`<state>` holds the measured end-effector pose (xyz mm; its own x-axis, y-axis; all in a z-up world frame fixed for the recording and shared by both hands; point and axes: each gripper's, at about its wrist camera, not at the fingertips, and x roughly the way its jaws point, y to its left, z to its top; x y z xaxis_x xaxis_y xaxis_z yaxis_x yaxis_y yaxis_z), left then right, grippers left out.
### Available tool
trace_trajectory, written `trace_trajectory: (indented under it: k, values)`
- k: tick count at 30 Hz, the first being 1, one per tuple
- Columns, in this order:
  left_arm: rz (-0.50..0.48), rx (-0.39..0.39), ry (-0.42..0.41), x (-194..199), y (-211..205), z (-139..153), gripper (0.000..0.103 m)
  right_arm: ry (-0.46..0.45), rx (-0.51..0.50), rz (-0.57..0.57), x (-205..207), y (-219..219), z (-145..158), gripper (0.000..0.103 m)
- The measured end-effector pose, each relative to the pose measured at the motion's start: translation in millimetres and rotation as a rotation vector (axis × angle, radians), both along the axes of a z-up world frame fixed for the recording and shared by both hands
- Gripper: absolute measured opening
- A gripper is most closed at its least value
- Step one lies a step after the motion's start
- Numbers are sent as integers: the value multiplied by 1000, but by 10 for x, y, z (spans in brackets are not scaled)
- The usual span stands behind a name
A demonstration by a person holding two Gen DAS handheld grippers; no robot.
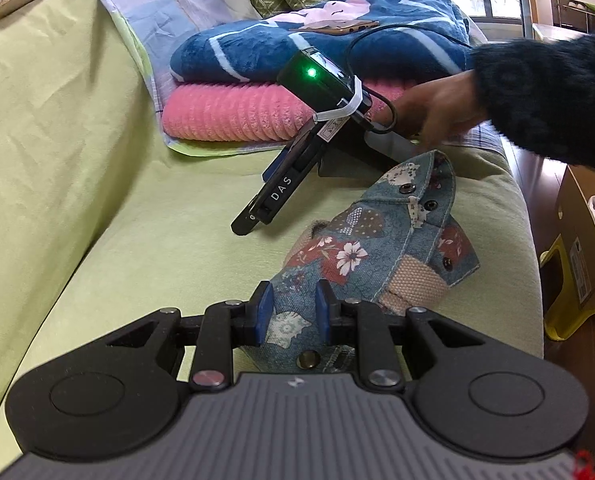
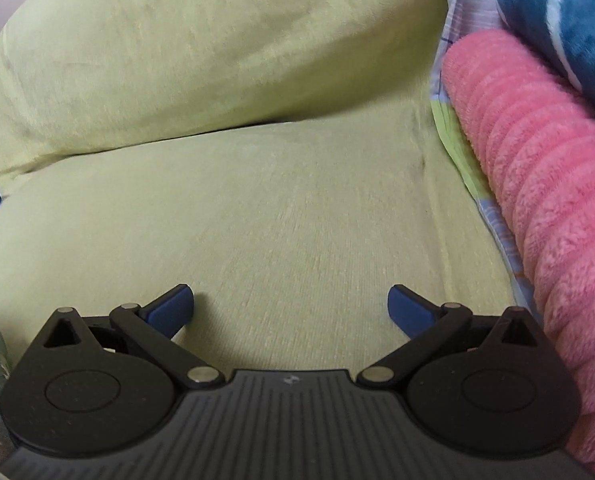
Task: Fold shopping bag
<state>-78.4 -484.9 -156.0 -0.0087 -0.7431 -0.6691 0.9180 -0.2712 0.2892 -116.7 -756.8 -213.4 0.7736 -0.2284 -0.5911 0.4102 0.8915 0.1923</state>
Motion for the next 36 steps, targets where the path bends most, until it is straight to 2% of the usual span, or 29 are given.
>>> trace_trajectory:
  k: [36]
  values:
    - [24,-21,16,-7,32,-17,25,-3,7,-1,3,-25,-5,103]
